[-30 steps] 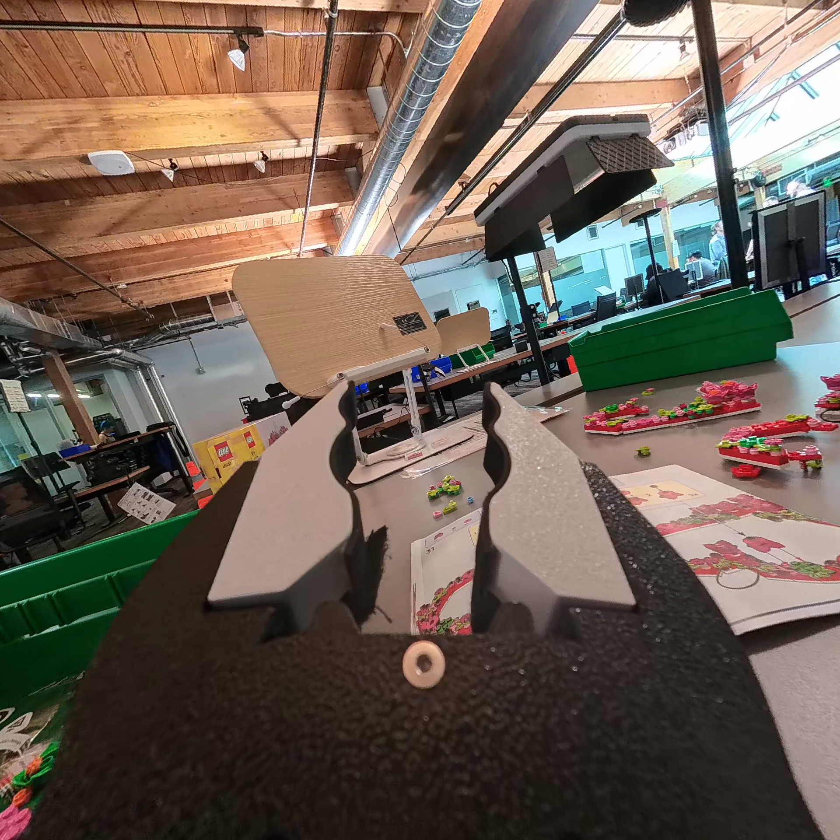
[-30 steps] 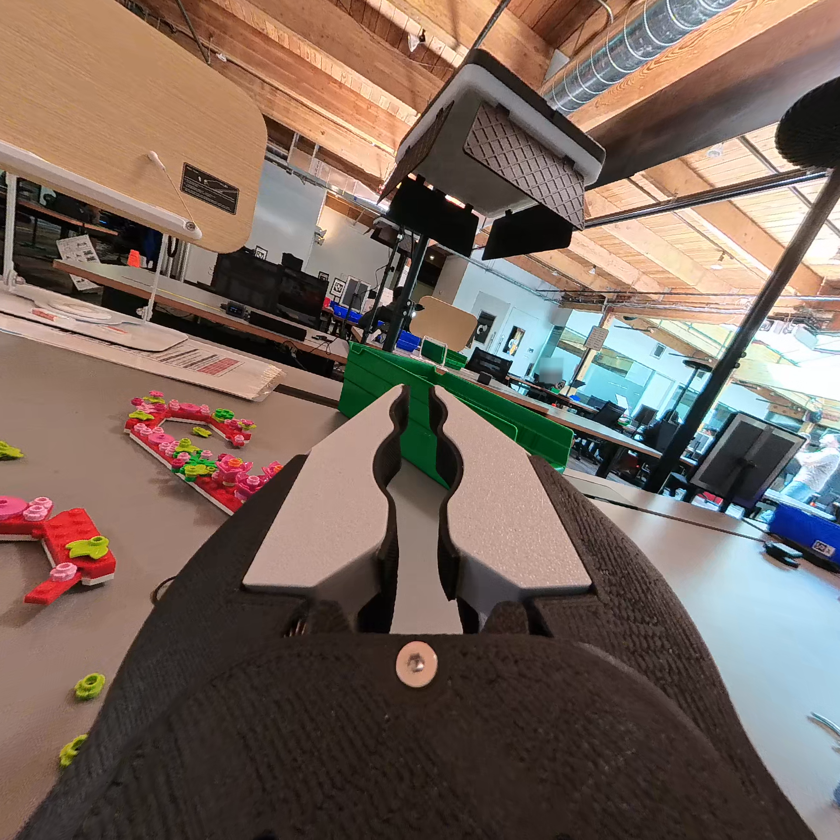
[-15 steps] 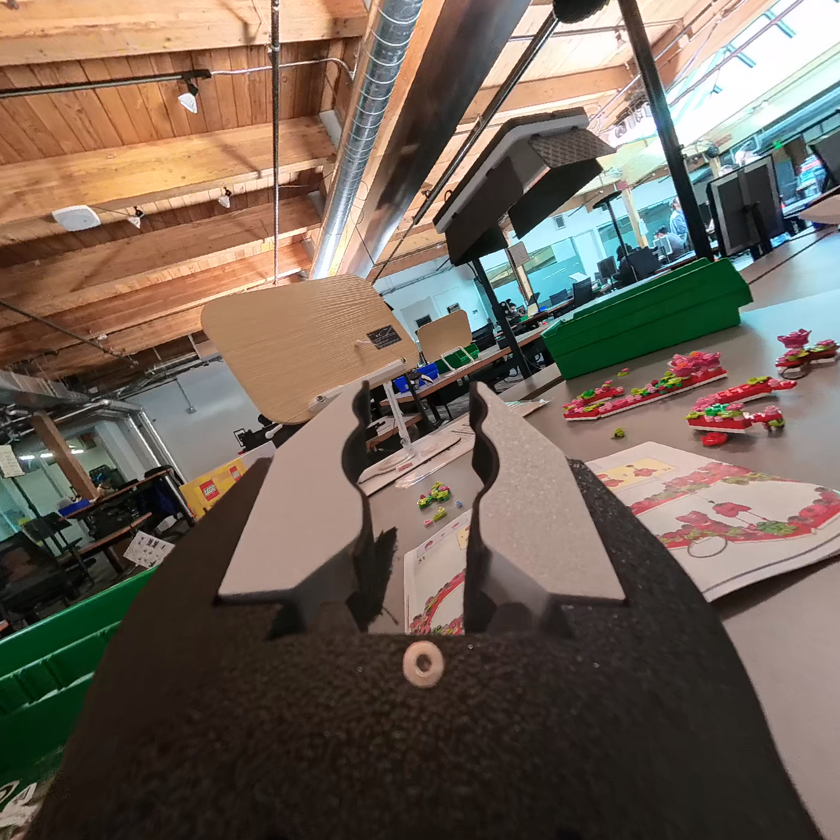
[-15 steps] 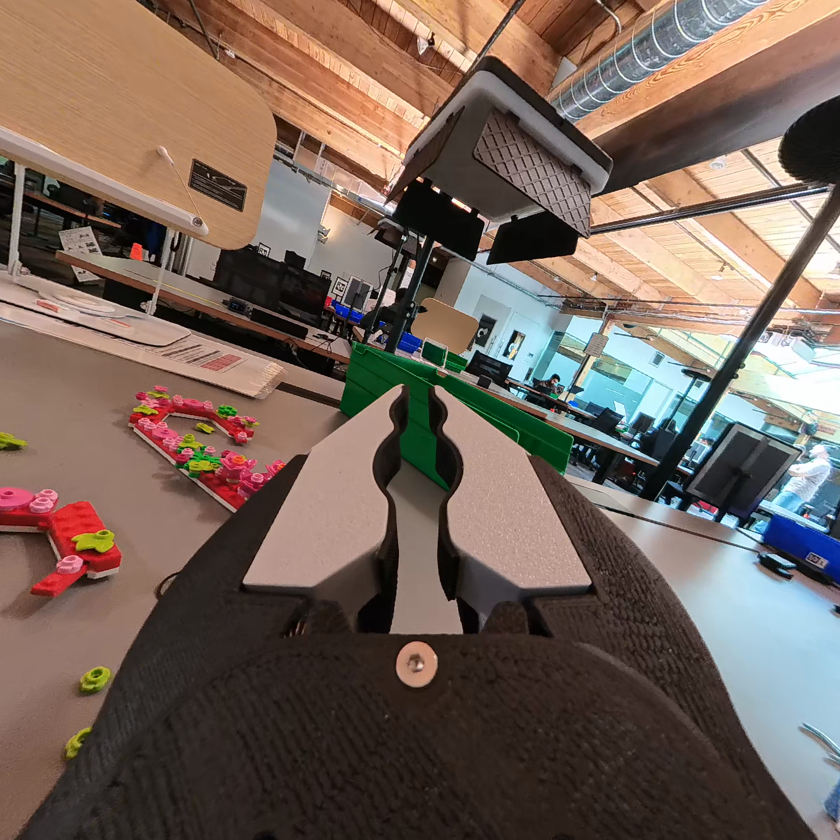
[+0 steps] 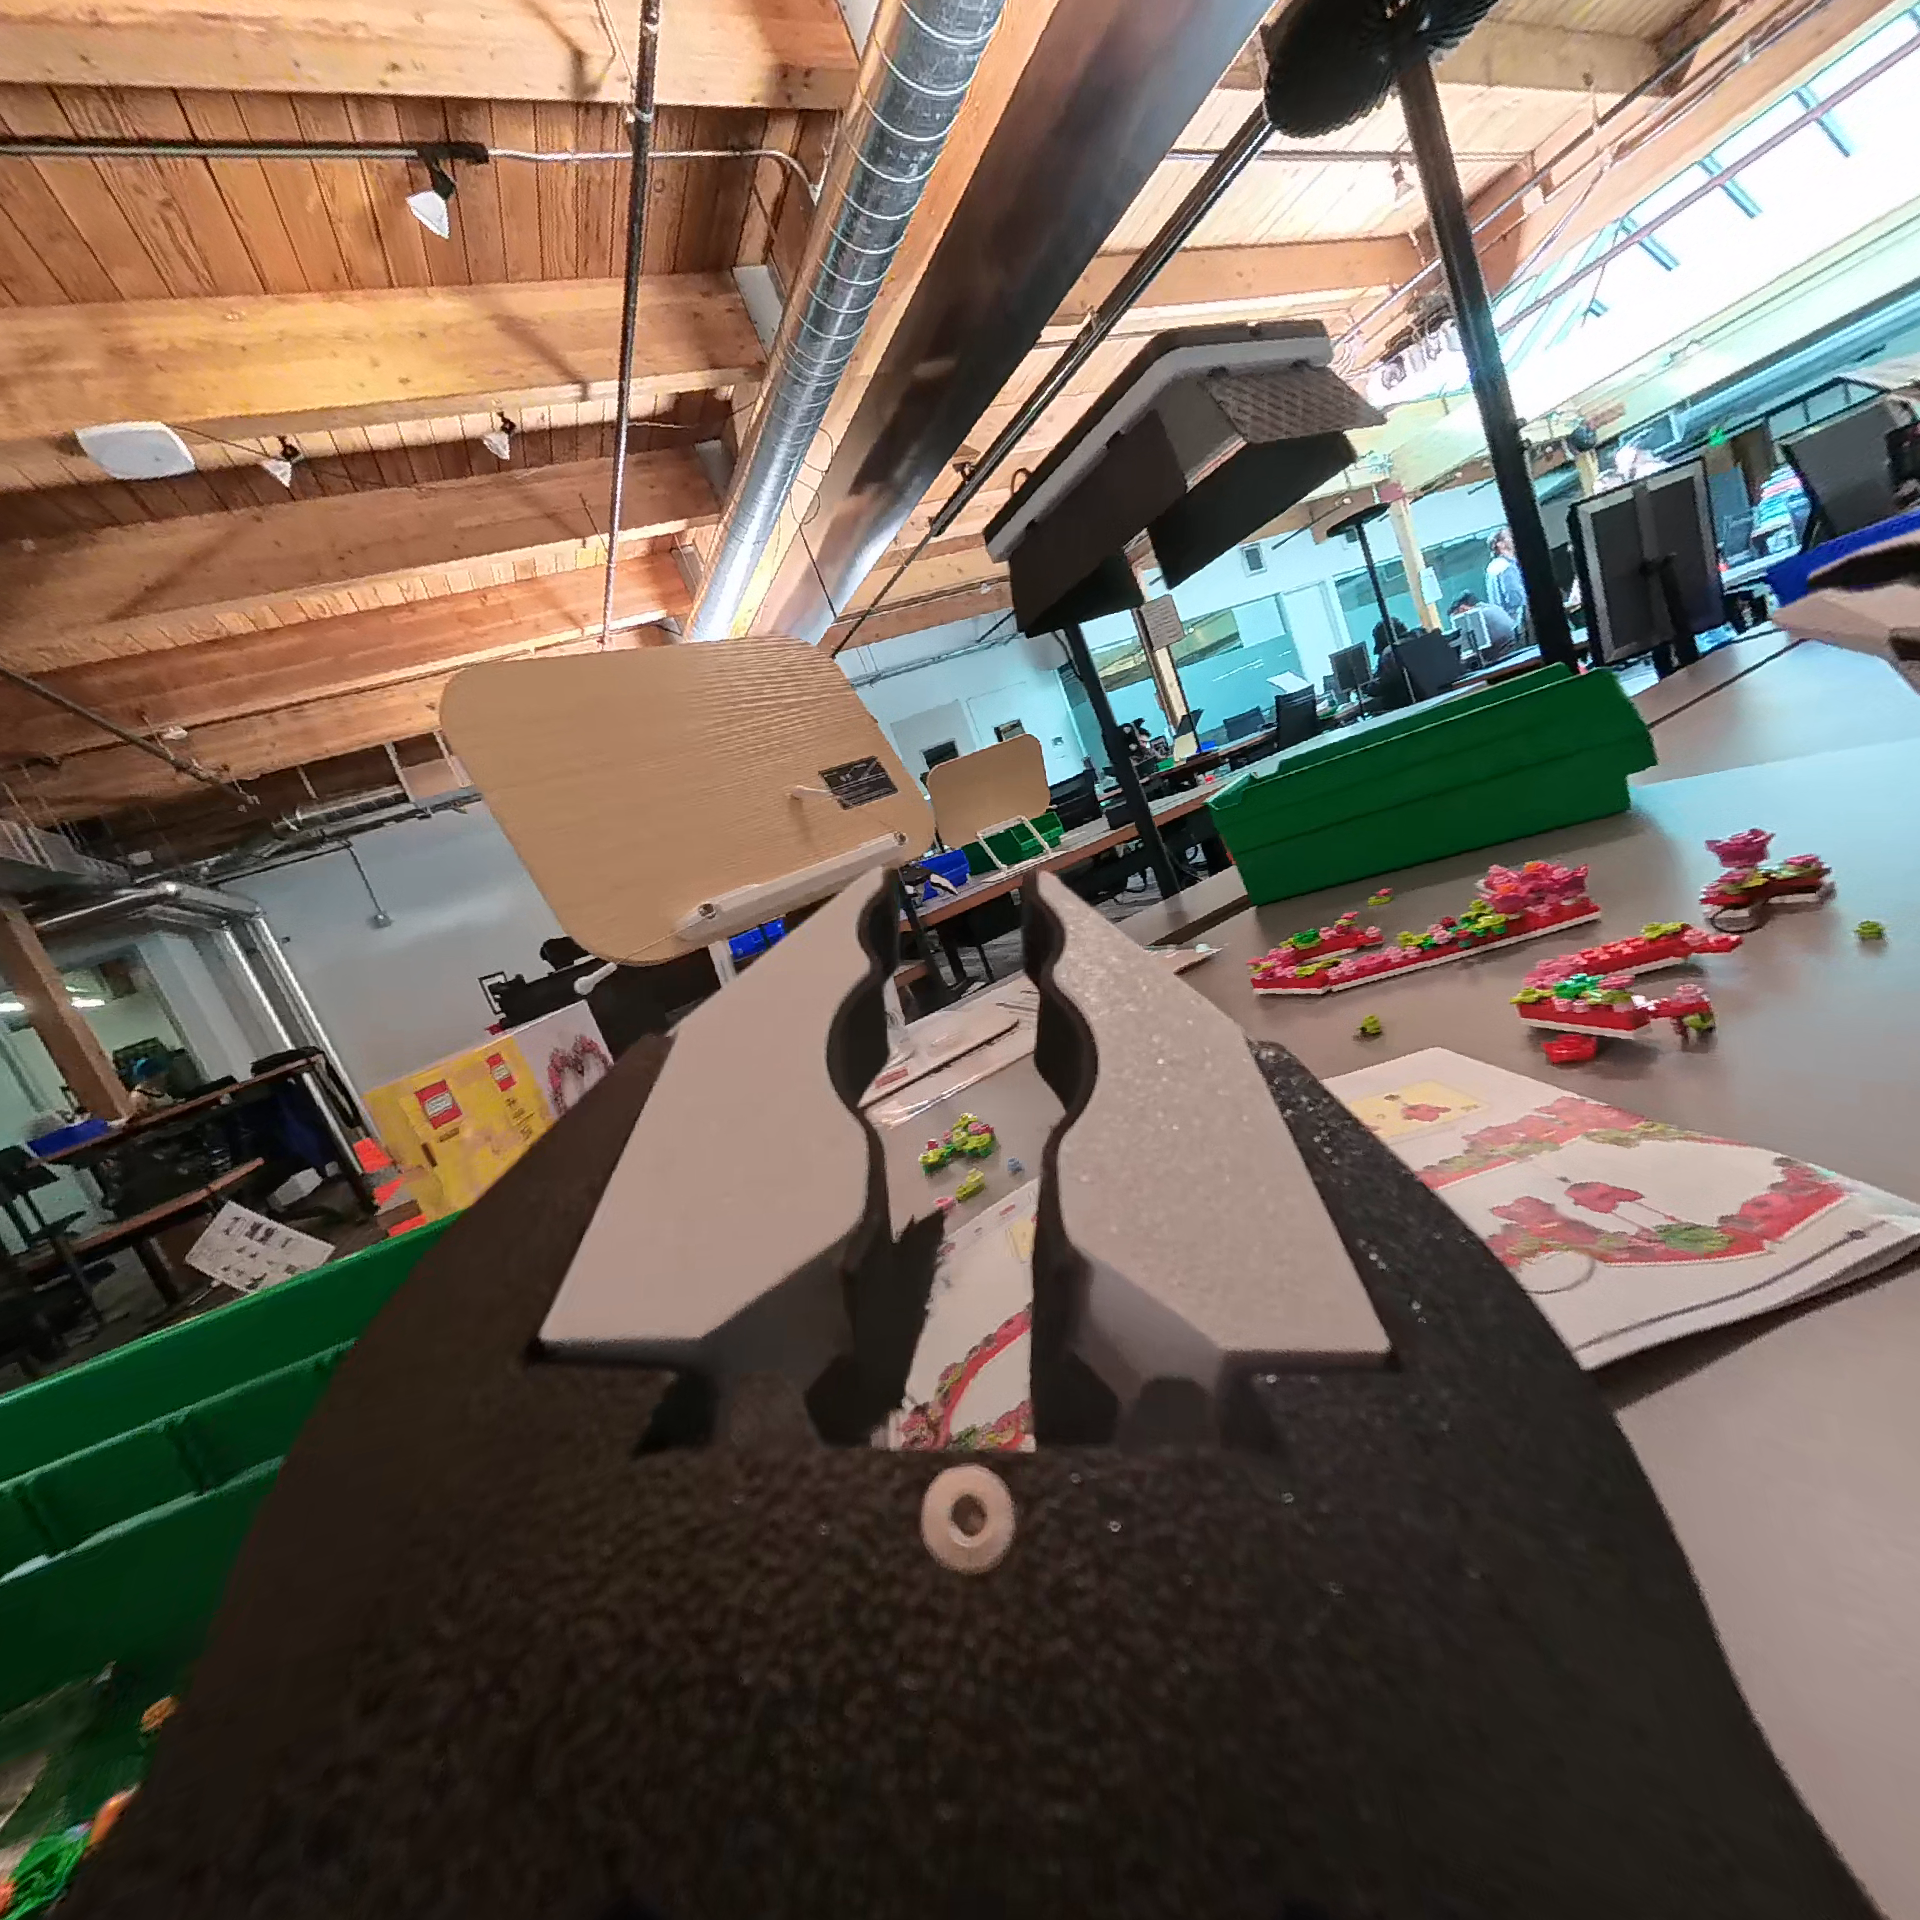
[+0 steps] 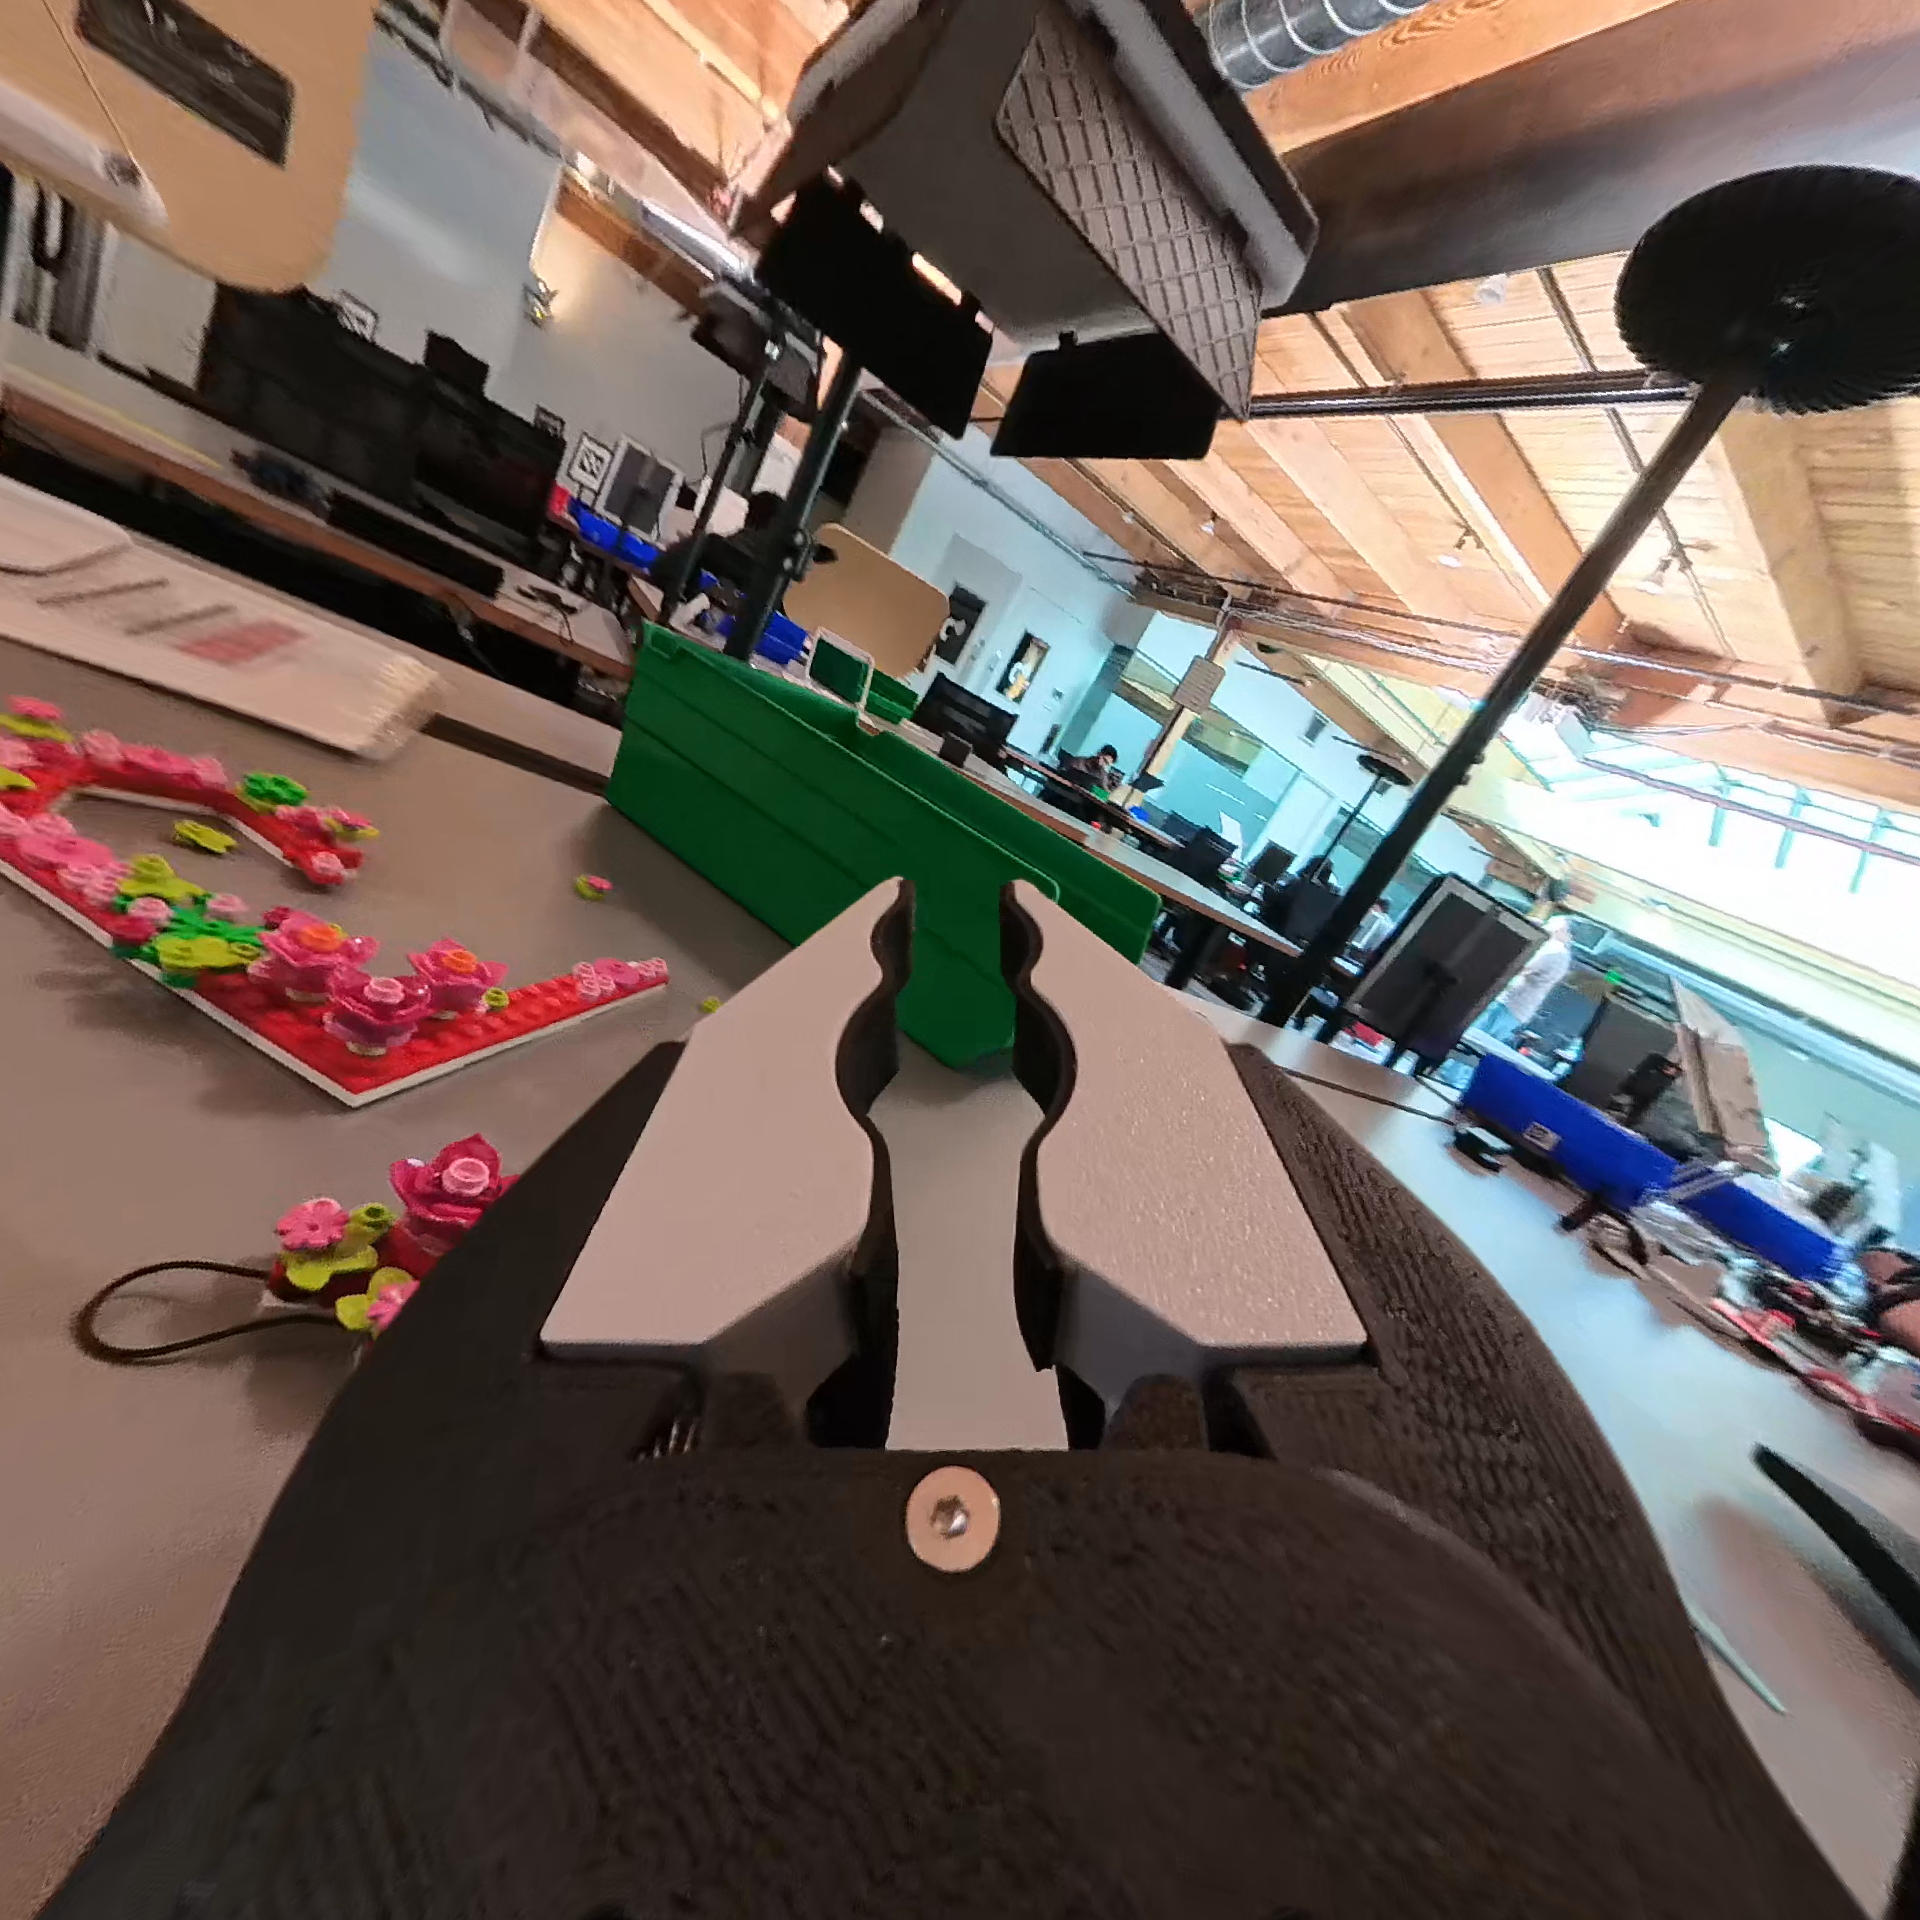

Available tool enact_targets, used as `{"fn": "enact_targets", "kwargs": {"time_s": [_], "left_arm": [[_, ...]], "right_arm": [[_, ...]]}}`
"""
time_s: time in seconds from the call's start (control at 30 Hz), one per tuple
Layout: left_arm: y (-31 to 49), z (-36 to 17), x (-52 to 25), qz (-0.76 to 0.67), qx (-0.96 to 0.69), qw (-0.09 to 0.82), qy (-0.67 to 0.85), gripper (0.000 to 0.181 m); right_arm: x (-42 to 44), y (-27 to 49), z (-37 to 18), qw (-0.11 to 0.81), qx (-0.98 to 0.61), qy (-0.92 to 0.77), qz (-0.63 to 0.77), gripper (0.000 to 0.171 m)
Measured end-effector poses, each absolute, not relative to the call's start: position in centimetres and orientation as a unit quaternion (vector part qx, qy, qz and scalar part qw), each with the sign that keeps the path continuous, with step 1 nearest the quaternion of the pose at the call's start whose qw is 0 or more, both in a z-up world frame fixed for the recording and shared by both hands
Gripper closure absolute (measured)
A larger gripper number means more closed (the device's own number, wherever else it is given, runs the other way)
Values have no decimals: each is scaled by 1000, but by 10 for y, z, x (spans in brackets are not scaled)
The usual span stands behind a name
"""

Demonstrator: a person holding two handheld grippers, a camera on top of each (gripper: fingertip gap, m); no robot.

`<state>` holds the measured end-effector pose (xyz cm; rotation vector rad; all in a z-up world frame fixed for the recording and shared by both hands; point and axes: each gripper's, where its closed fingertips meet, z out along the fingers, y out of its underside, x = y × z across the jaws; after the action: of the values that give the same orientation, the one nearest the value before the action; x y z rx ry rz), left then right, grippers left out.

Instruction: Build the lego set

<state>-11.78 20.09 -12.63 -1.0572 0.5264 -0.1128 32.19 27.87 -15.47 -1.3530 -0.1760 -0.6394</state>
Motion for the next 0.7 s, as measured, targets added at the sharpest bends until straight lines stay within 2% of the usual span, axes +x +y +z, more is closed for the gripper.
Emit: {"fn": "enact_targets", "kwargs": {"time_s": [0.17,0.3,0.43,0.7], "left_arm": [[208,-128,-133,-100,-513,819,235,166],[198,-138,-115,-240,-521,768,284,170],[191,-145,-106,-363,-528,708,295,163],[204,-145,-124,-383,-545,704,248,159]], "right_arm": [[329,281,-159,700,-627,-73,-333,158],[342,280,-164,668,-640,-52,-376,153],[351,281,-168,646,-652,-39,-396,154],[365,283,-175,626,-671,-2,-397,158]]}}
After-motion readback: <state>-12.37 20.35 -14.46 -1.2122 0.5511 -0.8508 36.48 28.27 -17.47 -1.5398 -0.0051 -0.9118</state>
